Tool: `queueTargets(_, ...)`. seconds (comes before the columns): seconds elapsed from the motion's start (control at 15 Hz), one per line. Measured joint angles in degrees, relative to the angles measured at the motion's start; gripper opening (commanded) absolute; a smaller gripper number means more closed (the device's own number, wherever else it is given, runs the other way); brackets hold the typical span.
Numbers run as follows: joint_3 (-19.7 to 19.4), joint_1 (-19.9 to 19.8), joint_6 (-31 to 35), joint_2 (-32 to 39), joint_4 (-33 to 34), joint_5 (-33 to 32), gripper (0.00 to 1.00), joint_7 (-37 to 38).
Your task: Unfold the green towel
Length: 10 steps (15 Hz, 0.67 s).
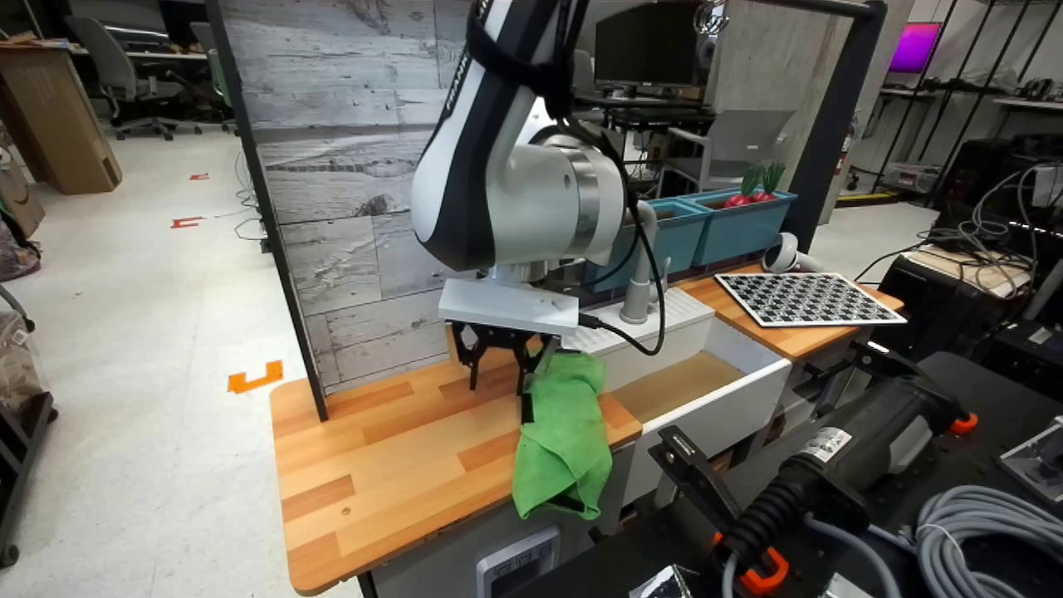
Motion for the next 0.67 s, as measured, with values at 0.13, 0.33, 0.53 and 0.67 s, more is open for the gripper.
queueTargets(0.13,0.0,0.32,0.03,-0.64,-0.27,0.0,1.0,0.0)
queueTargets(0.33,0.01,0.67,0.14,-2.24,-1.54,-0.01,1.0,-0.14)
queueTargets(0.53,0.02,0.77,0.34,-4.33,-3.47,-0.04,1.0,-0.18)
queueTargets(0.67,-0.08,0.78,0.34,-5.43,-4.87,-0.12,1.0,-0.18)
